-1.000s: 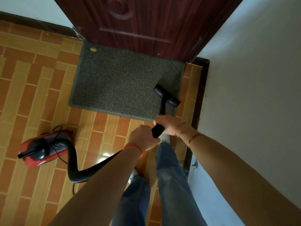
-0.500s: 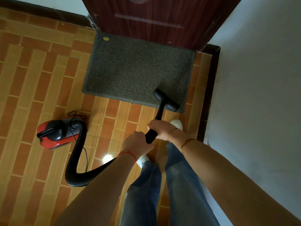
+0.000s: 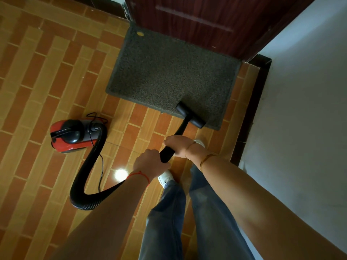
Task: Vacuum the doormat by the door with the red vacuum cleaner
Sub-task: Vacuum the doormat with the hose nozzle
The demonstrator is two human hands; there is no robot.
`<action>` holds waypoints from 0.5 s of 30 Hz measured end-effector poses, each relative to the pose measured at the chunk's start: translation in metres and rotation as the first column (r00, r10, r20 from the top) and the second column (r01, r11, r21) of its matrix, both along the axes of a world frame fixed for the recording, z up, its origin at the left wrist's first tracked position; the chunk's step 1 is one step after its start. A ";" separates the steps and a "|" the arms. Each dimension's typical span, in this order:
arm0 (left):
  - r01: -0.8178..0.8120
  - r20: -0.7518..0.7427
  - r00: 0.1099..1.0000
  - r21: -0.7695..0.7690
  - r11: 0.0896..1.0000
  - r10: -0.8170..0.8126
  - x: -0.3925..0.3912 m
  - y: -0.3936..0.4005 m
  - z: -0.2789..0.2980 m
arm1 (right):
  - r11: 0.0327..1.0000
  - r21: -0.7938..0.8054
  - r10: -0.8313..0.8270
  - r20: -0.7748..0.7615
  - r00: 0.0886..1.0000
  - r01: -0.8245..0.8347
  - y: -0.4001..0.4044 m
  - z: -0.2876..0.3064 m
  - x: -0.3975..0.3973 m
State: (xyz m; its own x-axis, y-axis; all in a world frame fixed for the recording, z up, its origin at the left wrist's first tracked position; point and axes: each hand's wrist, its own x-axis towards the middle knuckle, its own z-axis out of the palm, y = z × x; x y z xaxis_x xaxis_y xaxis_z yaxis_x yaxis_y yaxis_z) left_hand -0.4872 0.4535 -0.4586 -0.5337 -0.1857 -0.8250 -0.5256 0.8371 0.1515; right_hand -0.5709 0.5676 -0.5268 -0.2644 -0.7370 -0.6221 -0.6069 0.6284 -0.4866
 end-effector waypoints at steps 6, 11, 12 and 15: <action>0.050 -0.001 0.999 -0.030 0.998 -0.050 -0.013 -0.001 0.000 | 1.000 -0.008 0.025 0.017 1.000 -0.025 0.000 -0.003 -0.013; 0.059 0.014 0.998 -0.050 0.997 -0.058 -0.028 0.000 0.006 | 0.998 -0.015 0.055 0.023 0.998 -0.055 0.001 -0.001 -0.029; 0.056 0.008 0.998 -0.056 0.997 -0.056 -0.032 0.001 0.008 | 0.998 -0.016 0.055 0.026 0.998 -0.055 0.001 0.001 -0.033; 0.032 -0.010 0.999 -0.067 0.997 -0.033 -0.047 0.003 0.015 | 0.999 -0.015 0.051 0.042 0.998 -0.050 0.001 0.009 -0.052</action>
State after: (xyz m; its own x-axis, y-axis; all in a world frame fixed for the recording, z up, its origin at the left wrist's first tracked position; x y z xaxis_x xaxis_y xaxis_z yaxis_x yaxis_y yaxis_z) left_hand -0.5342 0.4567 -0.4435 -0.5498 -0.2224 -0.8051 -0.4962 0.8623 0.1007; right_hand -0.6232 0.5682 -0.5179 -0.2003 -0.7577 -0.6211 -0.6162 0.5903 -0.5213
